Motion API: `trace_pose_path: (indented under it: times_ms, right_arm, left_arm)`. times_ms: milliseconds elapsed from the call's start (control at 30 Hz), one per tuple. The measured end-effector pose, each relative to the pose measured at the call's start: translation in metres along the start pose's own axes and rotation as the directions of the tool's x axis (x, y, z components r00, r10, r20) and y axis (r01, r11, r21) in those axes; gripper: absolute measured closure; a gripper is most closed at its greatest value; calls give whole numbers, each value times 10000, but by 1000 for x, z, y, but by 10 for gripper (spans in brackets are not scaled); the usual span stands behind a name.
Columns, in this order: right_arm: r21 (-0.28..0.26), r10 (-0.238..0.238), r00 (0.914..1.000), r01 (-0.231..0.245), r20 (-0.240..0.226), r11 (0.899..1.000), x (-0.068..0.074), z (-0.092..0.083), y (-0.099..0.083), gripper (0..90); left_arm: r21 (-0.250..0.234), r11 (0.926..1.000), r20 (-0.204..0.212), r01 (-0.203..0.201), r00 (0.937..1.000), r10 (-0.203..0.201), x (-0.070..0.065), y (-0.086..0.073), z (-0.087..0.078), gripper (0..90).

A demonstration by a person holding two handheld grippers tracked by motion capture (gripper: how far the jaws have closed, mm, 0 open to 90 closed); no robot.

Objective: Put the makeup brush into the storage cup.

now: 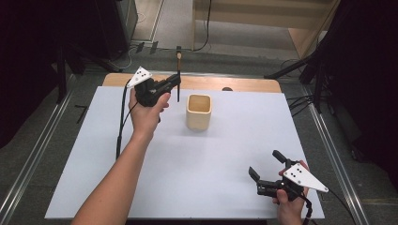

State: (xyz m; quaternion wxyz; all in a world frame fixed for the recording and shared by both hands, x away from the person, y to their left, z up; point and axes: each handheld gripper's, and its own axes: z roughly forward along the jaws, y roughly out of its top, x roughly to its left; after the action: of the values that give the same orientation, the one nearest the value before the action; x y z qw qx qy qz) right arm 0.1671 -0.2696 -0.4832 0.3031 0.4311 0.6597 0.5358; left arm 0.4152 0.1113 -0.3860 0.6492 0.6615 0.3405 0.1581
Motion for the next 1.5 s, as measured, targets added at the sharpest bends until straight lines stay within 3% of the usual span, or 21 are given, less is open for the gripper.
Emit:
trace_pose_path:
  times_ms: [900,1500]
  right_arm:
    - [15,97,9999,-96,-58,10000,-2,-1,-1,0]
    - [14,80,9999,-80,-71,10000,-2,-1,-1,0]
  left_arm:
    - [175,9998,588,21,9983,-31,-19,-8,34,844]
    - [465,9989,575,-18,9983,-9,-23,-25,41,844]
